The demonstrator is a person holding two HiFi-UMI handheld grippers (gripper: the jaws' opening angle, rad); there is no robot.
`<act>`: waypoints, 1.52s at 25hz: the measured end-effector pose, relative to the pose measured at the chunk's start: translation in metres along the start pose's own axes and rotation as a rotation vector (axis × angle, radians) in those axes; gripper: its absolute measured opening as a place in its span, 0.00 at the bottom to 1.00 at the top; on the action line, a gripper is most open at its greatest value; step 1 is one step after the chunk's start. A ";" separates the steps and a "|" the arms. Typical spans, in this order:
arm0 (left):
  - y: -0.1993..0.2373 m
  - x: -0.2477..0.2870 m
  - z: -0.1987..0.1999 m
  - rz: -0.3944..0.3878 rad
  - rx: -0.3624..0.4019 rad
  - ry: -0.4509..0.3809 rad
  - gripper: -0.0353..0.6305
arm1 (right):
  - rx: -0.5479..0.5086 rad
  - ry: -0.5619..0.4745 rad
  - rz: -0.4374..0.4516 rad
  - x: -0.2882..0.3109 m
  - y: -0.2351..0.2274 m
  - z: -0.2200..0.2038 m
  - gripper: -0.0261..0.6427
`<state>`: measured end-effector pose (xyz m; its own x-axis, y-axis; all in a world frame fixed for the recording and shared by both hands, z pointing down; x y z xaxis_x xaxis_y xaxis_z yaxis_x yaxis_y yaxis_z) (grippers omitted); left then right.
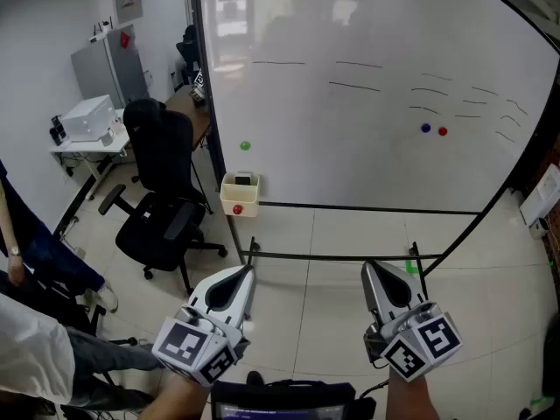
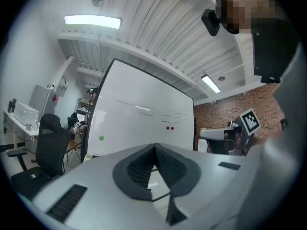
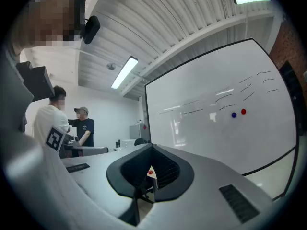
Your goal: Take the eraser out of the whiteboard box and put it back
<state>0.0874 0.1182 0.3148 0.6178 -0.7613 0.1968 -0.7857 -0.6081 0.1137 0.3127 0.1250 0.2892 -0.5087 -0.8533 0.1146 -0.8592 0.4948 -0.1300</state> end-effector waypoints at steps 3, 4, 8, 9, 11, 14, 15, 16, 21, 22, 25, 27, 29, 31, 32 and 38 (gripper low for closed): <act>0.009 -0.004 0.000 0.002 0.007 -0.012 0.11 | 0.003 0.003 -0.001 0.006 0.005 0.000 0.07; 0.014 -0.006 0.001 0.006 0.007 -0.014 0.11 | 0.005 0.005 0.001 0.009 0.008 0.000 0.07; 0.035 -0.015 0.003 0.016 0.002 -0.013 0.11 | 0.002 0.014 0.011 0.030 0.022 0.001 0.07; 0.042 -0.018 0.004 0.015 0.005 -0.011 0.11 | 0.001 0.011 0.009 0.036 0.026 0.003 0.07; 0.058 -0.024 0.006 0.012 0.016 -0.011 0.11 | 0.000 0.003 0.004 0.050 0.035 0.007 0.07; 0.084 -0.034 0.008 0.009 0.023 -0.016 0.11 | 0.002 0.006 0.001 0.073 0.053 0.005 0.07; 0.093 -0.036 0.008 0.005 0.024 -0.016 0.11 | -0.001 0.008 0.000 0.080 0.059 0.004 0.07; 0.101 -0.038 0.007 -0.001 0.025 -0.013 0.11 | -0.006 0.010 -0.003 0.086 0.065 0.003 0.07; 0.135 -0.030 0.003 -0.008 0.017 -0.001 0.11 | -0.017 0.035 -0.001 0.120 0.077 0.000 0.07; 0.140 -0.027 0.004 -0.007 0.011 -0.001 0.11 | -0.019 0.040 0.002 0.126 0.076 0.000 0.07; 0.156 -0.012 0.008 0.011 0.005 -0.001 0.11 | -0.012 0.036 0.016 0.148 0.066 0.003 0.07; 0.166 0.002 0.013 0.036 -0.005 0.000 0.11 | -0.005 0.035 0.035 0.163 0.056 0.005 0.07; 0.171 0.016 0.018 0.052 -0.016 0.009 0.11 | 0.004 0.033 0.054 0.174 0.044 0.009 0.07; 0.174 0.029 0.023 0.063 -0.011 0.015 0.11 | 0.013 0.028 0.073 0.184 0.032 0.012 0.07; 0.177 0.035 0.025 0.069 -0.009 0.015 0.11 | 0.014 0.028 0.084 0.189 0.027 0.014 0.07; 0.199 0.064 0.035 0.092 -0.013 0.018 0.11 | 0.015 0.034 0.109 0.224 0.004 0.019 0.07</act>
<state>-0.0286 -0.0593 0.3161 0.5426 -0.8094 0.2245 -0.8393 -0.5330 0.1070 0.1963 -0.0670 0.2960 -0.6011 -0.7881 0.1323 -0.7977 0.5818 -0.1584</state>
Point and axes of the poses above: the fingertips, and each gripper's own axes: x forward along the fingers, y to its left, z out of its top, the point moved 4 cm from there along -x, backward along the fingers, and after that the axes turned 11 degrees about y, right-handed, at the moved point
